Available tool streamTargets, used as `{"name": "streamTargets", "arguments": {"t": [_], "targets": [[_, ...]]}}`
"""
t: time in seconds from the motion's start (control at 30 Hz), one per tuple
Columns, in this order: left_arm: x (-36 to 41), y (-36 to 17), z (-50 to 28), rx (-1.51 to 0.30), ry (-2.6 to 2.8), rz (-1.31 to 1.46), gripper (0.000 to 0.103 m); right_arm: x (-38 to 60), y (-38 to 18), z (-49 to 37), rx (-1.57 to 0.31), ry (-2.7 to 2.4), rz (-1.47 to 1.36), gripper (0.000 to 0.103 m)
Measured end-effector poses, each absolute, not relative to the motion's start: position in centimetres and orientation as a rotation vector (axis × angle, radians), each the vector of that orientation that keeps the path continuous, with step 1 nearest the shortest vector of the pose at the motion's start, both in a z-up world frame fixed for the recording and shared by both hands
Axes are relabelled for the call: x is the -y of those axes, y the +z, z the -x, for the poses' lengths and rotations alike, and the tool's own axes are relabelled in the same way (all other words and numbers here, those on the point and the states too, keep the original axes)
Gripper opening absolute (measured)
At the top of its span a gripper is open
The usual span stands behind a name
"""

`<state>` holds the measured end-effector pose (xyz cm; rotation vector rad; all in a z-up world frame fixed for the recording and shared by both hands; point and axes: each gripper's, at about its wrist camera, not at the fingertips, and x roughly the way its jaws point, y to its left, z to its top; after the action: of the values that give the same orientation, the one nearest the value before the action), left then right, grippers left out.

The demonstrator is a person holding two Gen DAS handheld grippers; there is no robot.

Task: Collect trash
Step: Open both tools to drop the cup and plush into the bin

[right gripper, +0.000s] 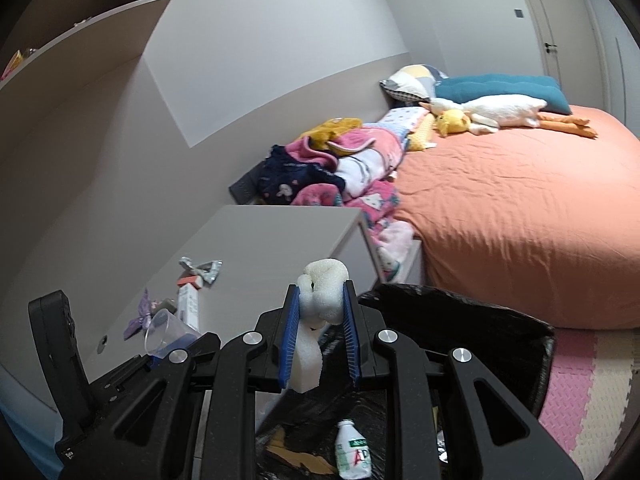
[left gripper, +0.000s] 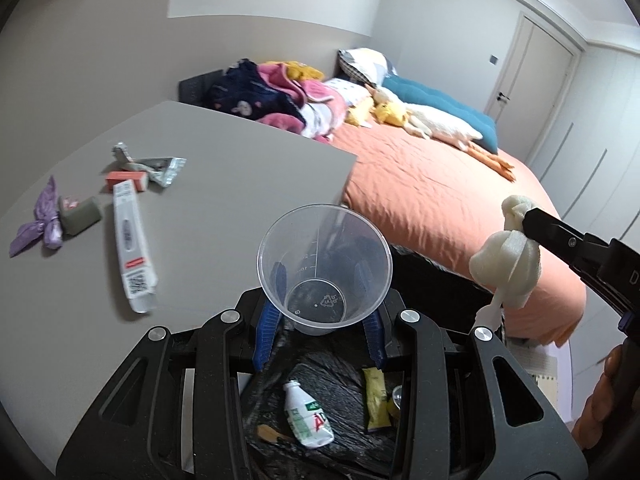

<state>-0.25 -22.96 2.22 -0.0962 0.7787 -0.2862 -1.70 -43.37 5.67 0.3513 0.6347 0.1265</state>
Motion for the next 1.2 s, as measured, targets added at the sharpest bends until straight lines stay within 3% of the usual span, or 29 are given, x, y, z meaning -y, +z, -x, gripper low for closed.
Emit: {"name": "streamTargets", "arguments": {"t": [0.7, 0.8, 0.83, 0.87, 0.9, 0.93, 1.2], "targets": [[29.8, -0.9, 1.0, -0.886, -0.462, -0.018, 0.036, 49.2, 2.8, 4.5, -0.681, -0.015, -0.381, 0.023], [30.3, -1.6, 0.8, -0.94, -0.513, -0.039, 0.037, 49.9, 2.3, 4.2, -0.724, -0.032, -0.366, 0.03], [30.4, -2.1, 0.6, -0.977, -0.543, -0.042, 0.043, 50.1, 2.2, 4.1, -0.735, -0.044, -0.363, 0.043], [30.3, -2.5, 0.5, -1.007, -0.558, -0.041, 0.066, 50.5, 2.0, 4.1, -0.746, -0.078, -0.363, 0.054], [30.2, -2.7, 0.5, -1.018, -0.556, -0.04, 0.088, 50.7, 1.9, 4.1, -0.745, -0.094, -0.365, 0.073], [30.0, -2.8, 0.5, -1.015, -0.549, -0.039, 0.093, 51.0, 1.9, 4.3, -0.735, -0.119, -0.366, 0.079], [29.1, -2.1, 0.4, -0.973, -0.468, -0.054, 0.097, 52.4, 1.7, 4.9, -0.721, -0.164, -0.385, 0.081]]}}
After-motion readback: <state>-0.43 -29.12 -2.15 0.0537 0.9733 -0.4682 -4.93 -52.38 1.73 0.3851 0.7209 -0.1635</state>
